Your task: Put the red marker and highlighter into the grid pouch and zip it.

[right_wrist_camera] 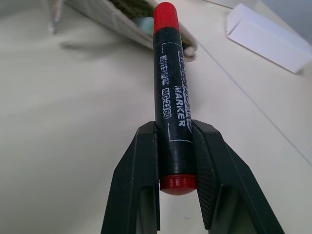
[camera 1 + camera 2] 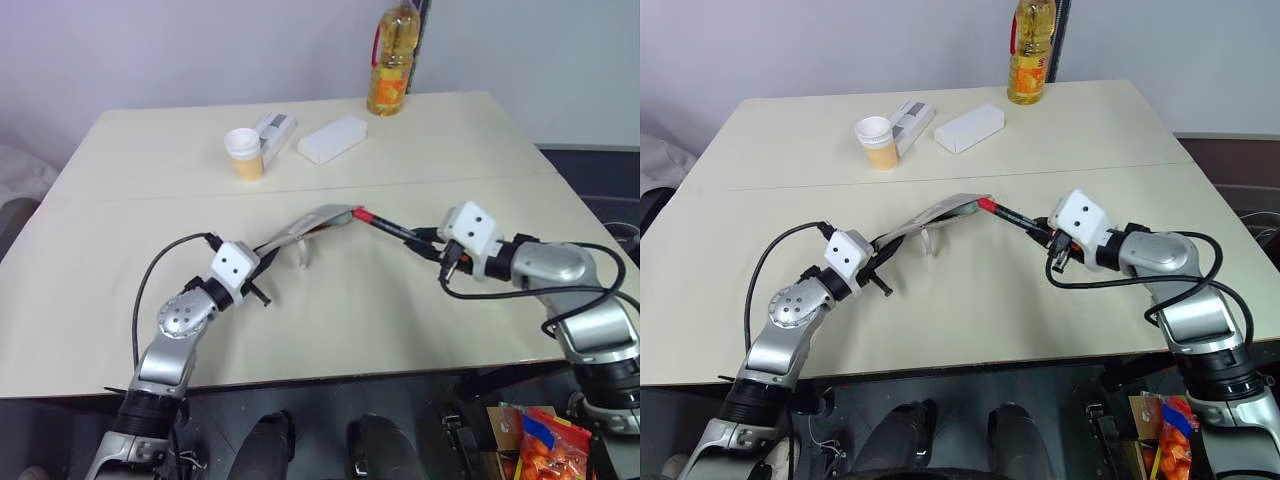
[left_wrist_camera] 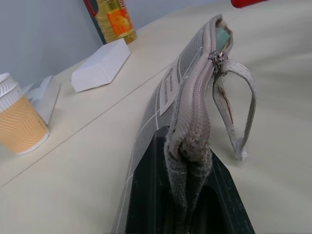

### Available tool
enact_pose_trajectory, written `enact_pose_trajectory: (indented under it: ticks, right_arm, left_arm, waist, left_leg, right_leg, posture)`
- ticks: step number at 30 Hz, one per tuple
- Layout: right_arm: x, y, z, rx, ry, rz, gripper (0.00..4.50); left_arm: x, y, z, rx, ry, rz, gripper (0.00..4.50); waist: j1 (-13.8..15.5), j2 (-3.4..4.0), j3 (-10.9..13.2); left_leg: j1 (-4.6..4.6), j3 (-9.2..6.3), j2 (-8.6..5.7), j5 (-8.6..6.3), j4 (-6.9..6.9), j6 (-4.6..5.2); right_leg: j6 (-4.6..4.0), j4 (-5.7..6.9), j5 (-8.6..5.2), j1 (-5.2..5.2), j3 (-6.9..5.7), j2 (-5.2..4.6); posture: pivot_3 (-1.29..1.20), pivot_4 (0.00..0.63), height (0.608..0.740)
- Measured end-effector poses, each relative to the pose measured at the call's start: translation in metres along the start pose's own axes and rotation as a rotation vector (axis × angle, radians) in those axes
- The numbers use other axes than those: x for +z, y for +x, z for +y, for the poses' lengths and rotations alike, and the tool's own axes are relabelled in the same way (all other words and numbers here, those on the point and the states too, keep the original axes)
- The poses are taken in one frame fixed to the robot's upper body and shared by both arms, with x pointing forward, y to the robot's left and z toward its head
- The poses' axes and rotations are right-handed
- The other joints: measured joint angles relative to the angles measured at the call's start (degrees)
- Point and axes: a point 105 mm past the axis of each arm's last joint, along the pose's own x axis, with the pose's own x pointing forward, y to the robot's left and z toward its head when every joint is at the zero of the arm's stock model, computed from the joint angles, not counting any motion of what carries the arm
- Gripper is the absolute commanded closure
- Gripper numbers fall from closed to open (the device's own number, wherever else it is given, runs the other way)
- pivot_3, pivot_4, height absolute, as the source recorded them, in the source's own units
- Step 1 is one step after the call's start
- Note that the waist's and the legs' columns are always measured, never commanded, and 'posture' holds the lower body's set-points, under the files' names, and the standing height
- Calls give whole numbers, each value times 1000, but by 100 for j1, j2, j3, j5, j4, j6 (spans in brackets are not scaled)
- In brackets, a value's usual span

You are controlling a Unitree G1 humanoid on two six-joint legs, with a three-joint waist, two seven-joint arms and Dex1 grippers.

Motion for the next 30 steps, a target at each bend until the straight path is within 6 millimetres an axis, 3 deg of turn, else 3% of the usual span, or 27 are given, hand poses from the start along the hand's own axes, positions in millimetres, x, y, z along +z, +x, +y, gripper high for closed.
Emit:
enact_pose_trajectory:
  ticks: [6,20,30]
  right_arm:
    - [-3,6,7,25,-18,22,4090]
    - [11,25,16,69,-94,6,4090]
    - [27,33,15,116,-400,73,4090]
  left_arm:
    - [1,0,0,-1,5,-8,4500]
    - [-1,-1,-4,-15,4,-6,4500]
    - [5,0,-21,-141,49,-26,4500]
  waist:
    - [-3,0,0]
    - [-1,0,0]
    - [-1,0,0]
  left_leg:
    - [0,-2,0,0,0,0]
    - [0,-6,0,0,0,0]
    - [-1,-6,-1,0,-1,-1]
  right_leg:
    - [0,0,0,0,0,0]
    - [0,-1,0,-1,0,-1]
    - [0,-3,0,-1,0,-2]
  posture:
    - [0,150,740]
    - [0,150,740]
    - [0,150,740]
